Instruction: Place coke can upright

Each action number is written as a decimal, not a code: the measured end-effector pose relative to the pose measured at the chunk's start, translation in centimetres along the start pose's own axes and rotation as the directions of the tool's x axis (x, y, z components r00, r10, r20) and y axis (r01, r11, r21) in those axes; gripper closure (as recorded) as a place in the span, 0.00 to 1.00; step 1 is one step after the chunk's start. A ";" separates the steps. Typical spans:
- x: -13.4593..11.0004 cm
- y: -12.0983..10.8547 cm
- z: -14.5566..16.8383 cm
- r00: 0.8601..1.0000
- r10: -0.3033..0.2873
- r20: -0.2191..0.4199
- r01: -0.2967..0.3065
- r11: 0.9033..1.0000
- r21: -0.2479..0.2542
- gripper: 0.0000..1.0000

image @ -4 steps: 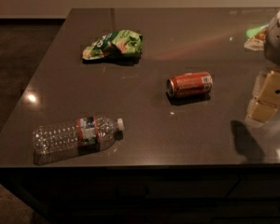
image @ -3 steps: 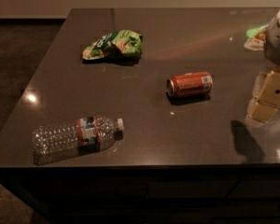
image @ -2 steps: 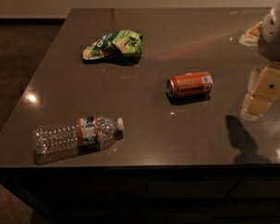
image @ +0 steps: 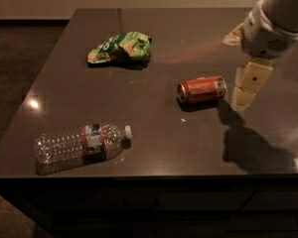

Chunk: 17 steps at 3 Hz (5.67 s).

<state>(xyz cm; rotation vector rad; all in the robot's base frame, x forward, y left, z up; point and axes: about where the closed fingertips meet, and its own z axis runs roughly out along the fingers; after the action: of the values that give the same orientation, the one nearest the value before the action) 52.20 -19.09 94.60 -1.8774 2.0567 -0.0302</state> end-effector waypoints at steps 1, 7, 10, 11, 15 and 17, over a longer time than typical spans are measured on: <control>-0.8 -1.6 3.8 0.998 -0.055 0.033 0.057 0.997 -0.043 0.00; -5.0 -1.4 11.7 0.951 -0.306 0.043 0.308 0.927 -0.214 0.39; -7.3 -2.0 7.3 0.975 -0.179 0.133 0.198 0.968 -0.154 1.00; -8.4 -2.5 5.6 0.965 -0.067 0.253 0.109 0.982 -0.155 1.00; -10.0 -6.2 3.9 0.694 0.259 0.672 -0.198 0.966 -0.167 1.00; -9.6 -6.7 5.0 0.544 0.302 0.782 -0.279 0.945 -0.171 1.00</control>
Offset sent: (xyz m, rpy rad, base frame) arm 0.0590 0.0422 -0.0830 0.0481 0.1010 0.2192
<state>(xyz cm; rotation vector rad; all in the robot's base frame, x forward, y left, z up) 60.55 -9.46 93.96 -1.1488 1.6364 0.7978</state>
